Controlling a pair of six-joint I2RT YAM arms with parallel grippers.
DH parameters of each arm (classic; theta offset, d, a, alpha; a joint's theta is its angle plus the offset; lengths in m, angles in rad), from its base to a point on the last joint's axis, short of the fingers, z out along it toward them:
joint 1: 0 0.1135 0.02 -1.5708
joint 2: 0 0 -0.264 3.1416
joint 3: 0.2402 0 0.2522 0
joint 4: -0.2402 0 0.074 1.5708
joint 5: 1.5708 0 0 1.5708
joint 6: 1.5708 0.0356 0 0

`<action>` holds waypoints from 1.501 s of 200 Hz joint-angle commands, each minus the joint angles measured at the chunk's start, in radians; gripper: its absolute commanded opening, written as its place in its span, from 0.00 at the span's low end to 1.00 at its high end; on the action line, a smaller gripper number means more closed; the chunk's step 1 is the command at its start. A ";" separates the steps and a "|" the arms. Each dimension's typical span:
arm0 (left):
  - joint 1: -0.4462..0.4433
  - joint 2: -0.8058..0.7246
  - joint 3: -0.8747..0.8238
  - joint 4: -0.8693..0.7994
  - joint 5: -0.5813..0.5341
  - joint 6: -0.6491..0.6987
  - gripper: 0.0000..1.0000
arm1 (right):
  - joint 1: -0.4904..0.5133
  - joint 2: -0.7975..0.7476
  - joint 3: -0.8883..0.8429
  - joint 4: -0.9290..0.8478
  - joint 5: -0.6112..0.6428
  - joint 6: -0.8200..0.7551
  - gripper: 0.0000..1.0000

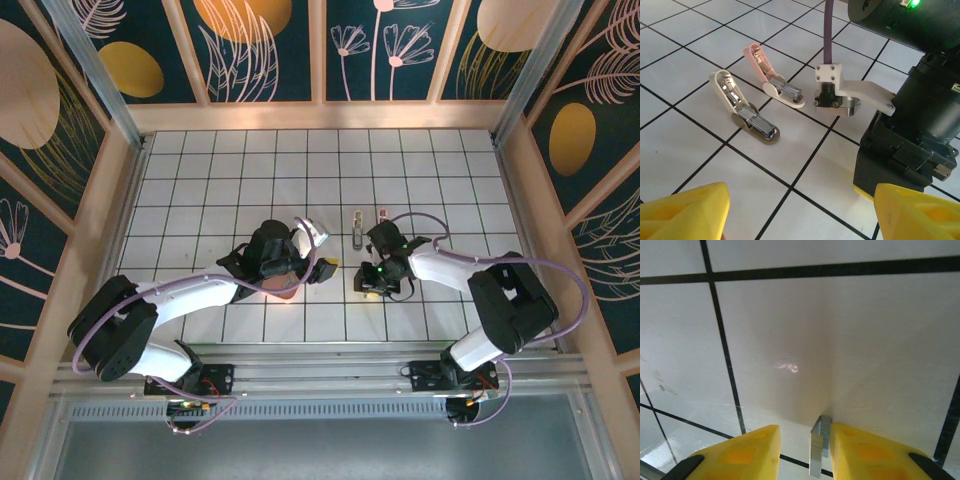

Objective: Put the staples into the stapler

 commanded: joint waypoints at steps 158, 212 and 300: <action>0.005 -0.012 -0.017 0.041 0.015 0.009 0.76 | -0.101 -0.086 -0.183 0.264 -0.273 -0.030 0.15; 0.004 0.002 -0.011 0.055 0.029 0.005 0.76 | -0.101 -0.055 -0.230 0.374 -0.367 -0.012 0.15; 0.004 0.014 -0.002 0.061 0.047 -0.004 0.76 | -0.118 -0.033 -0.250 0.251 -0.206 -0.002 0.16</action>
